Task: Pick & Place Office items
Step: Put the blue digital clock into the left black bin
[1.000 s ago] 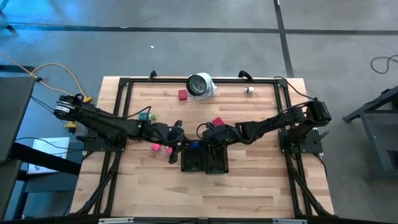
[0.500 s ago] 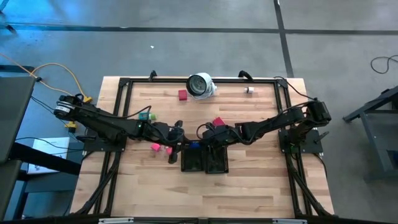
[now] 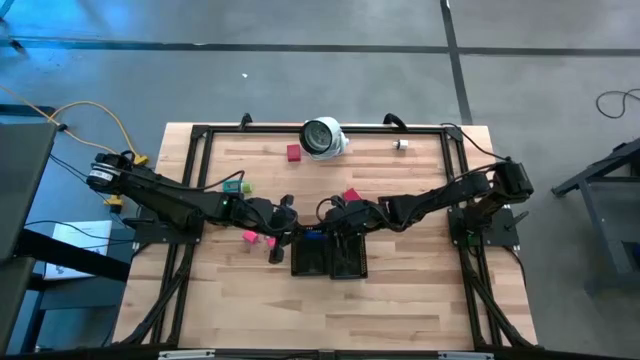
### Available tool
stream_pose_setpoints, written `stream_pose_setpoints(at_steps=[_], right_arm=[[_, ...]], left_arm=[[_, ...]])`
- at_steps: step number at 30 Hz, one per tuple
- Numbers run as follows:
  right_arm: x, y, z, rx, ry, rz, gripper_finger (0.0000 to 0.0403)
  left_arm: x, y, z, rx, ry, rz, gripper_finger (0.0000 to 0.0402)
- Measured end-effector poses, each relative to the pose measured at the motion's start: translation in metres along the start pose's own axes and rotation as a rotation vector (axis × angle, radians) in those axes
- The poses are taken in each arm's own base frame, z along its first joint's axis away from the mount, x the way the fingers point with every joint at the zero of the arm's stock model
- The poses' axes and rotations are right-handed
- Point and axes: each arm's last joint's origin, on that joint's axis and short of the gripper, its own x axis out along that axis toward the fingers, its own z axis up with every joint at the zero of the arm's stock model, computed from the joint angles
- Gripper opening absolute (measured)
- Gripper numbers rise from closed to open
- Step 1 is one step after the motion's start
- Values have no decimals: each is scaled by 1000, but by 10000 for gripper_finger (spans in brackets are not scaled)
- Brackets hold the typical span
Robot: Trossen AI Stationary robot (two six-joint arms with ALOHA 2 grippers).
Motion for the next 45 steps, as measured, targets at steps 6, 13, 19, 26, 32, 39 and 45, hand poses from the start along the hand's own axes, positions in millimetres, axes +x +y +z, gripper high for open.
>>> stream_pose_setpoints(at_steps=[6,13,19,26,32,39,45], right_arm=[[-4,-7,0,8,38,-25,243],[-32,-10,1,-23,157,-143,257],[-59,-4,10,-48,159,-233,255],[-71,3,0,-85,255,-316,254],[-71,2,-8,-77,319,-344,254],[-67,-5,-30,-50,342,-360,254],[-64,-11,-56,-45,343,-383,254]], left_arm=[[0,0,-6,0,61,5,58],[-5,3,-6,4,129,45,58],[-3,14,-1,2,194,88,58],[9,30,-10,-17,264,97,58],[19,37,-16,-69,326,48,58],[29,32,-7,-95,431,5,58],[41,33,1,-108,513,9,58]])
